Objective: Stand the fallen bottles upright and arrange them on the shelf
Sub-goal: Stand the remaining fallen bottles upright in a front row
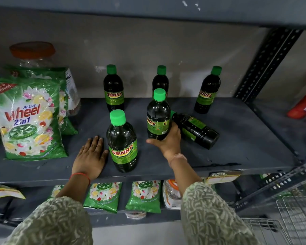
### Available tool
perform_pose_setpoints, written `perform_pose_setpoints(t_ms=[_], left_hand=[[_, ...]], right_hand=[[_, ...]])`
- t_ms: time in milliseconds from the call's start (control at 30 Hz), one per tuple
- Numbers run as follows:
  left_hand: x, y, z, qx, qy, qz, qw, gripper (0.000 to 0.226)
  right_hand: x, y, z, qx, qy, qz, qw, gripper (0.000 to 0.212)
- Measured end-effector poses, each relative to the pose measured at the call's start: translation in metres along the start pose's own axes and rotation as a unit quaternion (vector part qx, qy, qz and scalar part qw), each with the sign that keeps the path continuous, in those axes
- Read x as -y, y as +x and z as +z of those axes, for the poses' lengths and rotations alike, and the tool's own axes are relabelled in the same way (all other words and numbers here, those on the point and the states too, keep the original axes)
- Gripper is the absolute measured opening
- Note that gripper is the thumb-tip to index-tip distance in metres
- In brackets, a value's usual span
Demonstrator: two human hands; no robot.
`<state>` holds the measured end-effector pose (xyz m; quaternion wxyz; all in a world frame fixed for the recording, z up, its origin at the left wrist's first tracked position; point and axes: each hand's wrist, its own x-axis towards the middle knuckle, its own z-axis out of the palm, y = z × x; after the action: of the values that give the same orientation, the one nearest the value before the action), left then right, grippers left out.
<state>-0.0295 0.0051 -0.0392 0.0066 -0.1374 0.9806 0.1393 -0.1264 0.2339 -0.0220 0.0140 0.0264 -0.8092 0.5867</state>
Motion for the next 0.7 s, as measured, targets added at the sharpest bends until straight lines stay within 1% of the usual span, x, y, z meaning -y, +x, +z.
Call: perform_pose_setpoints(t_ms=[33, 67, 133, 167, 233, 367, 600, 667, 700], left_hand=[[0.000, 0.000, 0.000, 0.000, 0.001, 0.001, 1.000, 0.057], [0.001, 0.000, 0.000, 0.000, 0.002, 0.001, 1.000, 0.057], [0.001, 0.000, 0.001, -0.002, 0.000, 0.000, 1.000, 0.057], [0.001, 0.000, 0.001, -0.003, 0.000, -0.001, 1.000, 0.057], [0.001, 0.000, 0.001, -0.002, -0.001, 0.000, 1.000, 0.057], [0.000, 0.001, 0.000, -0.002, -0.003, -0.002, 1.000, 0.057], [0.000, 0.001, 0.000, 0.002, 0.005, -0.004, 1.000, 0.057], [0.000, 0.000, 0.000, 0.003, 0.005, -0.004, 1.000, 0.057], [0.000, 0.000, 0.000, 0.004, 0.006, -0.003, 1.000, 0.057]], right_hand=[[0.000, 0.000, 0.005, -0.026, -0.032, 0.002, 0.999, 0.102], [0.001, -0.001, 0.008, -0.037, -0.035, 0.002, 0.999, 0.096], [-0.005, 0.003, 0.007, -0.039, 0.002, 0.010, 0.999, 0.075], [-0.008, 0.005, 0.003, -0.028, 0.020, 0.017, 0.999, 0.065], [-0.010, 0.010, -0.008, 0.021, 0.033, 0.021, 0.999, 0.057], [-0.012, 0.022, -0.019, 0.121, 0.002, 0.013, 0.993, 0.066], [-0.019, 0.028, -0.017, 0.138, -0.015, 0.014, 0.990, 0.068], [-0.019, 0.028, -0.018, 0.145, -0.002, 0.016, 0.989, 0.075], [-0.019, 0.028, -0.020, 0.154, 0.022, 0.023, 0.988, 0.084]])
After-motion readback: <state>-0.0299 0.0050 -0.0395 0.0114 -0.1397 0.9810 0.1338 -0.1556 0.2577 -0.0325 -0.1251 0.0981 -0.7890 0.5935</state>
